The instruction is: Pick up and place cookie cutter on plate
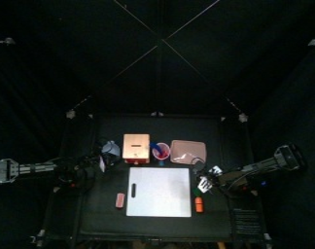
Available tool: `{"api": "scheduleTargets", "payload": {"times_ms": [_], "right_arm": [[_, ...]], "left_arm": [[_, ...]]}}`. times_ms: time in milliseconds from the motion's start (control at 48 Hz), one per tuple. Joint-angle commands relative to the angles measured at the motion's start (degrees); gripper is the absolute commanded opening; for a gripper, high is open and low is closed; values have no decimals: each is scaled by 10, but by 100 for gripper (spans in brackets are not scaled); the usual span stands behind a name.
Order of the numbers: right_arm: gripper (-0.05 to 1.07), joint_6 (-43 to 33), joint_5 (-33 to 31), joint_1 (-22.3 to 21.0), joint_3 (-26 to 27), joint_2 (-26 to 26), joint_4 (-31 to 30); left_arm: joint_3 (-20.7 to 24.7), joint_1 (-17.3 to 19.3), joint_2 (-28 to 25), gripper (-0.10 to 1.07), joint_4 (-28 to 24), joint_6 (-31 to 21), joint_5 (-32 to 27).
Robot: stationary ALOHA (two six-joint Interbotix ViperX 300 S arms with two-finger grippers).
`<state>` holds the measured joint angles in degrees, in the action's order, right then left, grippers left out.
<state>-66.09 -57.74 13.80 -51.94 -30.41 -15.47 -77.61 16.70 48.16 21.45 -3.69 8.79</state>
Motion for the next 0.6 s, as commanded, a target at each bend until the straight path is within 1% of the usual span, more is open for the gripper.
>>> {"api": "scheduleTargets", "payload": {"times_ms": [0,104,333,438,500,583], "right_arm": [[81,-1,25,-6,-5,-6,-2],[81,-1,68,-13,-25,1,-1],[78,-2,102,-41,-69,16,-4],[73,-2,130,-47,-76,17,-4],[70,-2,138,-52,-77,17,-5],[68,-2,141,-54,-73,10,-8]], "left_arm": [[8,3,-1,43,1,1,3],[8,4,-1,43,1,1,3],[8,8,-1,43,1,1,3],[7,8,-1,43,1,1,3],[8,9,-1,43,1,1,3],[7,9,-1,43,1,1,3]]}}
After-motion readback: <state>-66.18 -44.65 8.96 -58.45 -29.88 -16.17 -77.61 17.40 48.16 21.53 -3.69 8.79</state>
